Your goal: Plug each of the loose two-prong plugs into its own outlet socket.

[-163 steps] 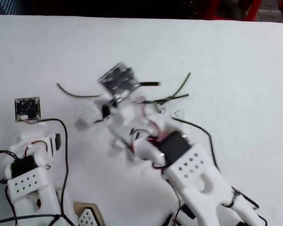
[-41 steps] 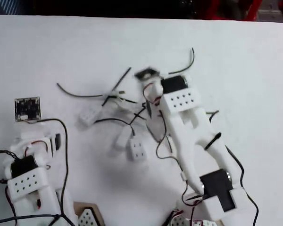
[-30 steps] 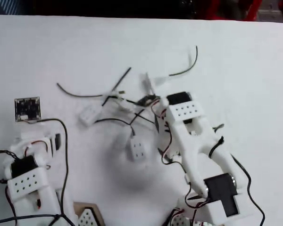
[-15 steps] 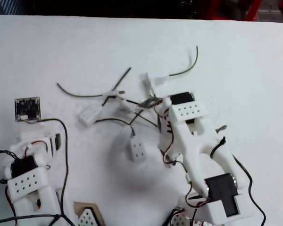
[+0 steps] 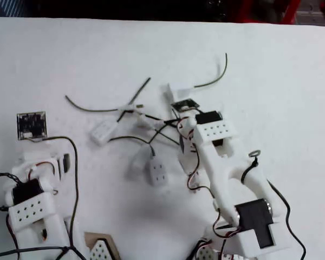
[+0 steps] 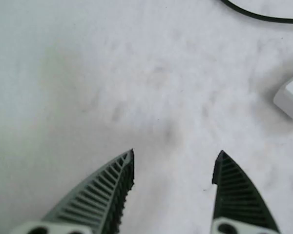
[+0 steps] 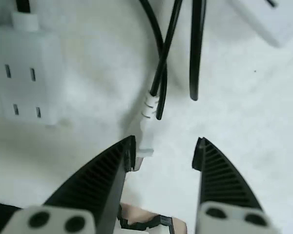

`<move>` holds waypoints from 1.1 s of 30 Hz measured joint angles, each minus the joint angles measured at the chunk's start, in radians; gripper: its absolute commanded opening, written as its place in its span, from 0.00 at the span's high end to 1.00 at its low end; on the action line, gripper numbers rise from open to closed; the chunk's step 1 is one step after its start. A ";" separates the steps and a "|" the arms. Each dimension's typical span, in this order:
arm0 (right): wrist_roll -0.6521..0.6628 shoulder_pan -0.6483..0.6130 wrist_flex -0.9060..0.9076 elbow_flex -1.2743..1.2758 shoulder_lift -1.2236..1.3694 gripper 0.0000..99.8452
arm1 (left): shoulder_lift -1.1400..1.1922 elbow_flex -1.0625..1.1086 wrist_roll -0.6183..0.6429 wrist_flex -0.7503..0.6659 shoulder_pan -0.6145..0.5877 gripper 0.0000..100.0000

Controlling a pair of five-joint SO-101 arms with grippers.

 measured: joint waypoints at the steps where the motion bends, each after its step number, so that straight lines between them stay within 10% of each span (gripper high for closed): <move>1: -0.005 -0.006 -0.005 0.000 0.023 0.81 | 0.000 0.000 0.000 0.000 0.000 0.74; 33: 0.064 -0.025 0.066 -0.052 0.080 0.98 | 0.000 0.000 0.000 0.000 0.000 0.74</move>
